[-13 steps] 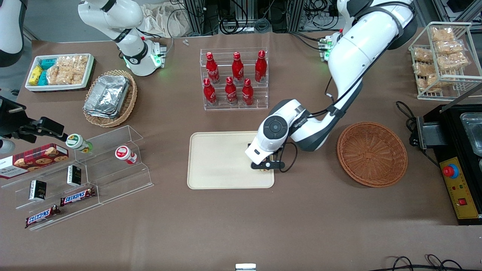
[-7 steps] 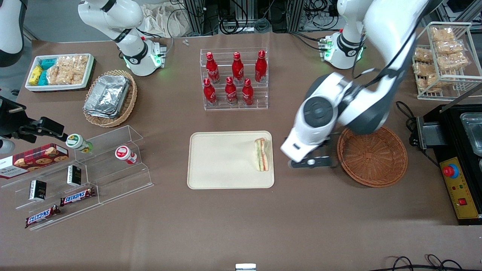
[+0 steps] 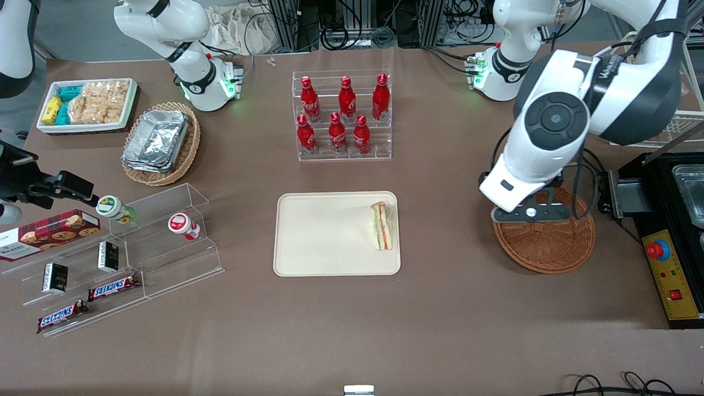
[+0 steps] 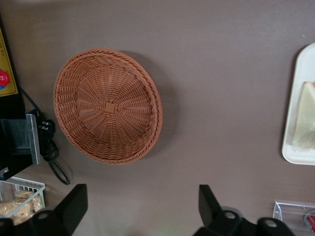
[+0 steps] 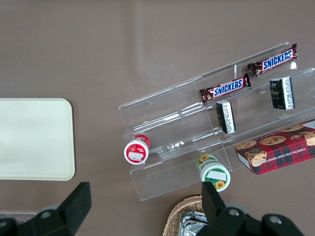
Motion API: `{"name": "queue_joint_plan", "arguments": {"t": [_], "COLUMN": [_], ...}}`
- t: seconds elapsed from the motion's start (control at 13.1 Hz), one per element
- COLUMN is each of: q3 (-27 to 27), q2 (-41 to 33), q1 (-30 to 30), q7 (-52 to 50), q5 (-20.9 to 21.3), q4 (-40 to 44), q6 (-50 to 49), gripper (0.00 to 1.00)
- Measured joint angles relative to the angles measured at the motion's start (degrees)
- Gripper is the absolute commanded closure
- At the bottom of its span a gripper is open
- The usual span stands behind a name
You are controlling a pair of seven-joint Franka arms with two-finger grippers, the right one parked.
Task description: Place sandwich from basket to tray
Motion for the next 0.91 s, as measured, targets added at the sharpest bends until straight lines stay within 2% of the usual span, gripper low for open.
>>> {"name": "queue_joint_plan", "arguments": {"t": [0.3, 0.46, 0.91], "q3": [0.1, 0.6, 8.1], "q2": [-0.2, -1.3, -4.3], "q1": [4.7, 6.9, 7.9], "q7": [2.1, 8.9, 21.1], "q5": [-0.2, -1.2, -6.2], "q4": [-0.1, 0.3, 0.4], "q6": [0.0, 0.0, -0.2], "gripper": [0.0, 0.0, 0.0]}}
